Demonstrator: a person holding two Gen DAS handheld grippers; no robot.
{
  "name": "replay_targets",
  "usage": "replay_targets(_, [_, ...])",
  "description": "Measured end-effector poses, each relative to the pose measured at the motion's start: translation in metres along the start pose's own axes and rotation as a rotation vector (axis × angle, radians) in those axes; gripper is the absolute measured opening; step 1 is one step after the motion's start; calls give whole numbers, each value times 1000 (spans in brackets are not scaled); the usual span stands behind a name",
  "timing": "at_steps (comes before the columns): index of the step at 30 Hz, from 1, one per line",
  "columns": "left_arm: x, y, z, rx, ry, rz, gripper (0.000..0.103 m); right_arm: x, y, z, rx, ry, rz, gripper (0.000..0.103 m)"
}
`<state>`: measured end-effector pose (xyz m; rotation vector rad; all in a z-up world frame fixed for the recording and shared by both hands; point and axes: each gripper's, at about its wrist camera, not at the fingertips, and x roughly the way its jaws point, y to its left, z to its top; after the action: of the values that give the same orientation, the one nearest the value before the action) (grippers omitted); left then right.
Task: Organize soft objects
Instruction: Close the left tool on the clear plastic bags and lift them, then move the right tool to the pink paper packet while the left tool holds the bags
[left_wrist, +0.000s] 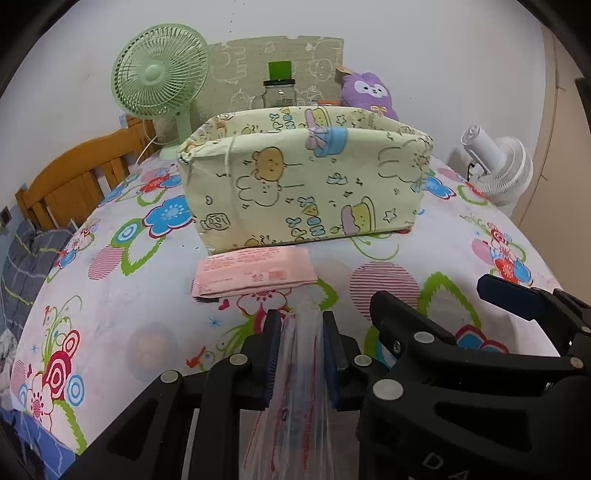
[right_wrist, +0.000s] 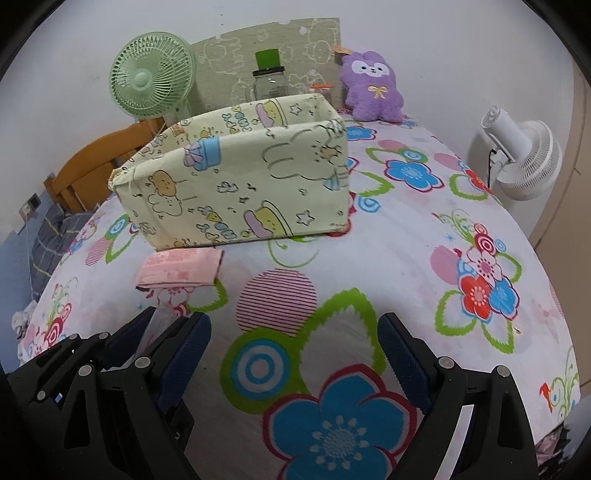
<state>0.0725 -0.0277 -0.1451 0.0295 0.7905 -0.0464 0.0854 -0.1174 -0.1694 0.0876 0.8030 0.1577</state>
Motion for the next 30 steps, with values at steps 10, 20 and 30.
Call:
replay_targets(10, [1,27,10,-31,-4,31,20,8,24,16,-39,-1,31,94])
replay_targets(20, [15,56,13,-60,26,57,20,26,55,28,-138,14,96,94])
replay_targets(30, [24,68,18,-72,33,61,20,47,76,43,-215,43,138,94])
